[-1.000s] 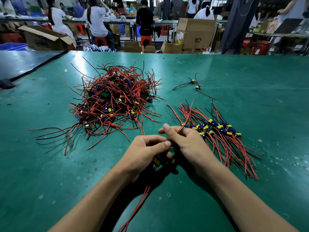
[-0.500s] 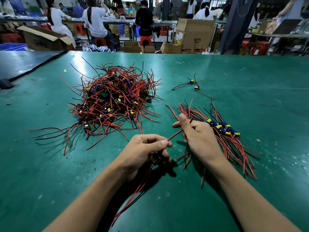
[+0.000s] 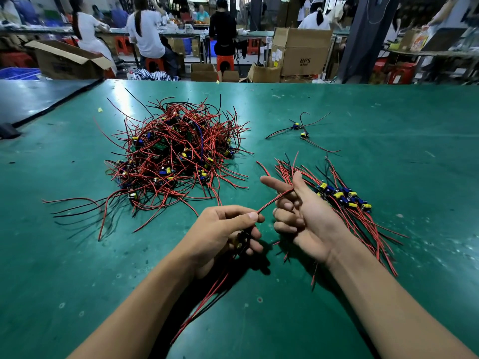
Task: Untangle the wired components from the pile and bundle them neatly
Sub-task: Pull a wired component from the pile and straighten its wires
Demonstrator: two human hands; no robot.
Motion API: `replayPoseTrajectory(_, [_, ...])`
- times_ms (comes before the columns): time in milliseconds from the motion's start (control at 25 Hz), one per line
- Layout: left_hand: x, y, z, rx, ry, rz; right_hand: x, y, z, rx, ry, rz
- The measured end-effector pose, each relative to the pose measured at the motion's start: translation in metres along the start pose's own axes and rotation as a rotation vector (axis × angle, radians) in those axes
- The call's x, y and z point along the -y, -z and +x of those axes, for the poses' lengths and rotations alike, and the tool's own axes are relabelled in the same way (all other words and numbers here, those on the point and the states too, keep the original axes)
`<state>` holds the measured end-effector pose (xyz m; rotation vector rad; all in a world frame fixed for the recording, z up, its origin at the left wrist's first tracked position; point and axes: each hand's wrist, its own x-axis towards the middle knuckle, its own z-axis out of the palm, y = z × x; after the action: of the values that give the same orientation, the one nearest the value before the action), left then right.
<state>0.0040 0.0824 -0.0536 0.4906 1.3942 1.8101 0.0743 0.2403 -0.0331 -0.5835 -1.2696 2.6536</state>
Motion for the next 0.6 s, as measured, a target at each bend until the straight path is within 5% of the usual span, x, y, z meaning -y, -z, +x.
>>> replayPoseTrajectory(320, [-0.009, -0.004, 0.006, -0.151, 0.018, -0.299, -0.015, -0.003, 0.002, -0.141, 0.21, -0.236])
replayPoseTrajectory(600, [-0.017, -0.002, 0.003, -0.12, 0.012, -0.481, -0.039, -0.01, -0.012, -0.132, 0.625, -1.213])
